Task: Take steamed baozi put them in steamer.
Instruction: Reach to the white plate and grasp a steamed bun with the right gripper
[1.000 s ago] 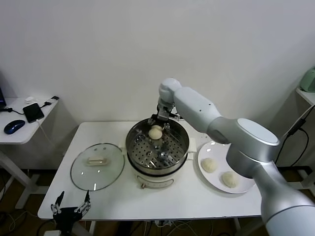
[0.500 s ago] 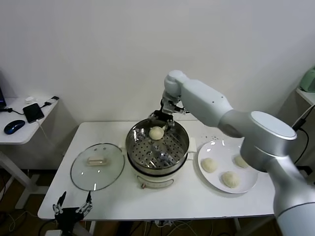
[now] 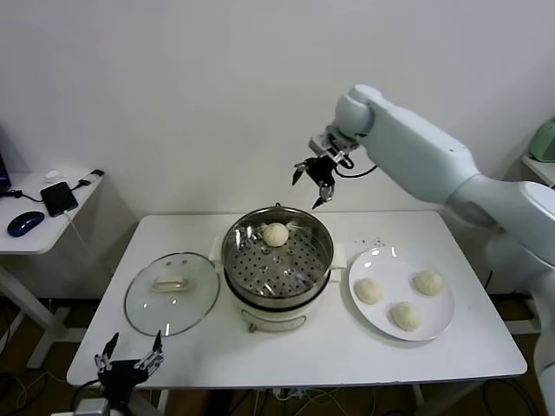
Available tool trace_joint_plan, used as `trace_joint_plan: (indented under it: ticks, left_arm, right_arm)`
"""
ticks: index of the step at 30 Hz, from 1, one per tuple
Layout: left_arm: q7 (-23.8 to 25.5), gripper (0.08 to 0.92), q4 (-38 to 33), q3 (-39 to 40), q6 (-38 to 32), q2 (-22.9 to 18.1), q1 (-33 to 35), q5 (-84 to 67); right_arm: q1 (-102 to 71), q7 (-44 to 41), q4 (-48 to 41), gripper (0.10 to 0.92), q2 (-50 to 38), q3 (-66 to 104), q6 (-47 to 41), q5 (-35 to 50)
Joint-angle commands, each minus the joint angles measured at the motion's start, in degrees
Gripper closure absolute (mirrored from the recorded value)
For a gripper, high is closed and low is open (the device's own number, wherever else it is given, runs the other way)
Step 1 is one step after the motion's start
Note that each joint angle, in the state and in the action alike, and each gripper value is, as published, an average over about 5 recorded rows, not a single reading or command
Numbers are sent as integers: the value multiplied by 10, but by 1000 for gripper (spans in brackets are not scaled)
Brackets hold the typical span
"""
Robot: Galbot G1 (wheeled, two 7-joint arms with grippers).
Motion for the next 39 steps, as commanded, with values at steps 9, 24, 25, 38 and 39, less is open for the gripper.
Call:
trace_joint_plan:
  ticks: [9,24,25,38,39]
  left_arm:
    - [2,177,6,-12,5,15,-14,-22]
    - [3,177,6,-9,9,12,-4,-15]
    - [4,177,7,-9,10,12,-5,-13]
    - [1,177,18,-5,14,8,-4,1]
    - [1,177,18,-5,14,8,-4,1]
  right_arm:
    - [-78,14,181,202,-241,0,-165,17]
    - [-289,12,207,203,-221,100,-132,-59]
    - [-293,10,202,203,-216,100,-129,-66]
    - [-312,19,112,203,-134,107,-85,-135]
    - [-312,20,107,202,-128,109,-83,-137]
